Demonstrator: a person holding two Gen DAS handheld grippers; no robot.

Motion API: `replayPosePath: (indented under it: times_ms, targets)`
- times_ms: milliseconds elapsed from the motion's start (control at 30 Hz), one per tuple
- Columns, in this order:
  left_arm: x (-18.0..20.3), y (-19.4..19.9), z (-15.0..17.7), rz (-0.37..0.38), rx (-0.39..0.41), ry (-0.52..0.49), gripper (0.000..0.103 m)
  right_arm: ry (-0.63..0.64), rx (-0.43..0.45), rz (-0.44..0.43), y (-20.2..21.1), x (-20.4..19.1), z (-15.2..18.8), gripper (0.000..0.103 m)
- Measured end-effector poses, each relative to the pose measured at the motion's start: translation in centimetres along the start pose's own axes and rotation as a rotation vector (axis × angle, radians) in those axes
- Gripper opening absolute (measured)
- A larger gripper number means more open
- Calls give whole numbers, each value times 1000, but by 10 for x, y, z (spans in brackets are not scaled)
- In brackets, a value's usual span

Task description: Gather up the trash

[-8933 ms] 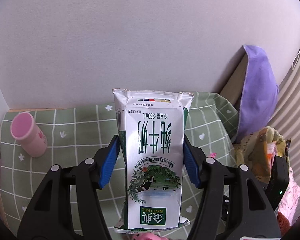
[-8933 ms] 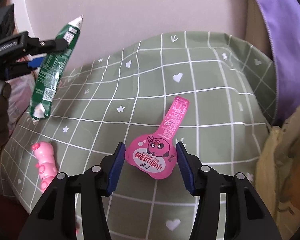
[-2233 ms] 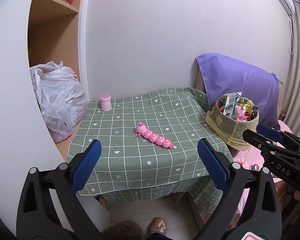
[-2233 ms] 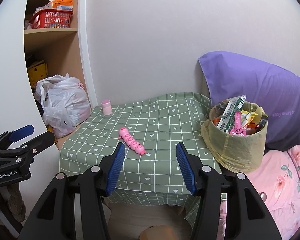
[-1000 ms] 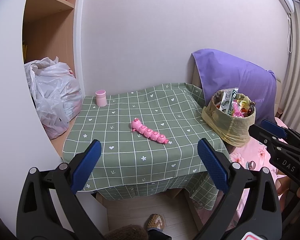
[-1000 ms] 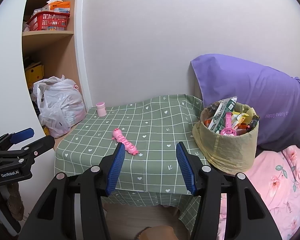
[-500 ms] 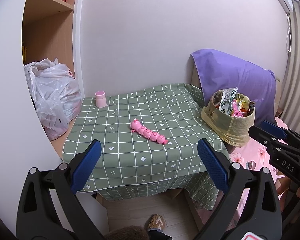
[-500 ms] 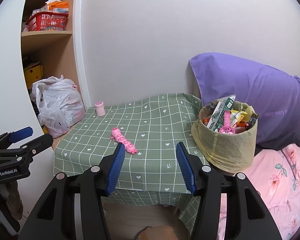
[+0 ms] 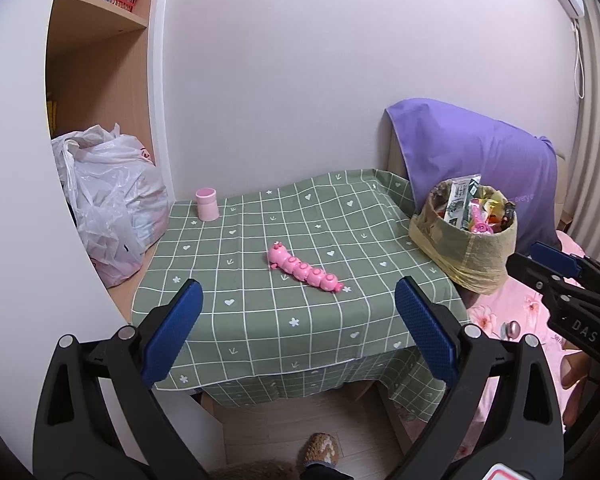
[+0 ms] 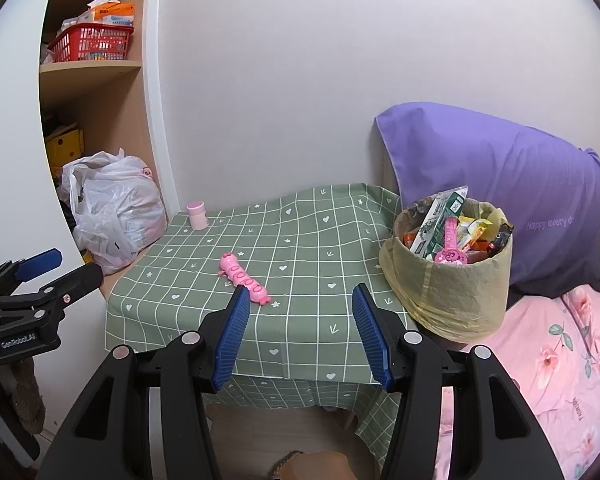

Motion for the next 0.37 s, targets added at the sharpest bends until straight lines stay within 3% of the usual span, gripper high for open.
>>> replayPosePath:
  times_ms: [200,300,367]
  targets:
    - [-12,-35,0,21,-54,34,92,30,-33,8,-35,3,-6,50]
    - [-43,-85,7,-14,-119,100,92,62,-107,-18,-83,2,-13,50]
    - [-78,-132,15,-56,-179,200,92,107,-181,-41,-133,-5,-18,50]
Point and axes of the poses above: each gripper's, at about its wrist camera, not at the fingertips, and y roughly against the way its jaws point, x to its right, z to its underside, the point moved 4 cm from there along -y, roughly the way its jaws point, and after that the axes turned 15 degrees about -y, right-handed, at the moved point
